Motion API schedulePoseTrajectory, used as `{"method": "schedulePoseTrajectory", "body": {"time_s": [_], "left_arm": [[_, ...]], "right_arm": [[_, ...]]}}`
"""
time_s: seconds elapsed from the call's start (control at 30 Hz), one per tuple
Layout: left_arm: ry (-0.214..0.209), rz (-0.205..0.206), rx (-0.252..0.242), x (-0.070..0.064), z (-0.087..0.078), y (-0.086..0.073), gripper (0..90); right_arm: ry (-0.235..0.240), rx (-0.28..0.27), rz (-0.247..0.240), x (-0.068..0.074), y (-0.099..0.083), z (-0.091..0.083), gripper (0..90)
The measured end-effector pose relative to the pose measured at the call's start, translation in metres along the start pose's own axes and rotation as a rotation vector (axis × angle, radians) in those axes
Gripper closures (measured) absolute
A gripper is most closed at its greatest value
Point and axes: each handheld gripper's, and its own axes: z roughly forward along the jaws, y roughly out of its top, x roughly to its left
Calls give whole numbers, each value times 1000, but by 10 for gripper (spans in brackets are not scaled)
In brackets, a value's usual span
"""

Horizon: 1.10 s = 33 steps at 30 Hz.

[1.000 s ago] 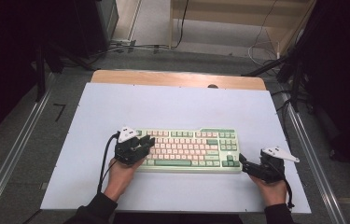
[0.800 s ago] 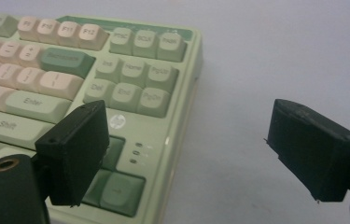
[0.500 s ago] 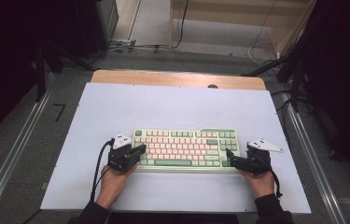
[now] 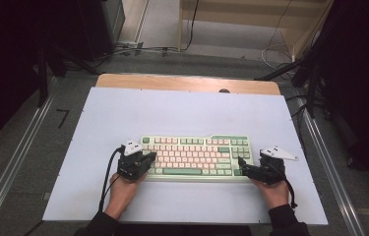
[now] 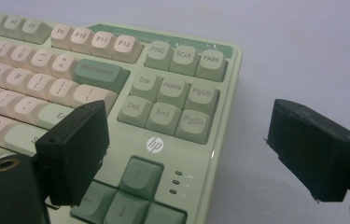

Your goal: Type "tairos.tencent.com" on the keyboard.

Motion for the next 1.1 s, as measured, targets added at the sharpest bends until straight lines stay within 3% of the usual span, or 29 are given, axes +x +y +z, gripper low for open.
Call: {"method": "schedulePoseTrajectory", "body": {"time_s": [0.37,0.53,0.6,0.67,0.77,0.93,1.1], "left_arm": [[-1,11,15,-3,2,-1,900],[-20,-5,-38,-1,-6,2,900],[-45,-15,-61,1,-9,2,777],[-55,-19,-84,1,-13,2,727],[-57,-24,-105,4,-17,1,492],[-21,-39,-126,9,-20,-1,368],[-1,-60,-141,13,-22,-2,317]], "right_arm": [[-1,4,-2,1,0,1,112],[0,4,1,0,0,0,112],[-1,4,1,0,-1,0,112],[-1,2,-1,-1,-1,0,112],[0,2,3,0,-1,-1,112],[4,0,1,1,-1,-1,116],[19,-5,-2,4,0,-1,142]]}}
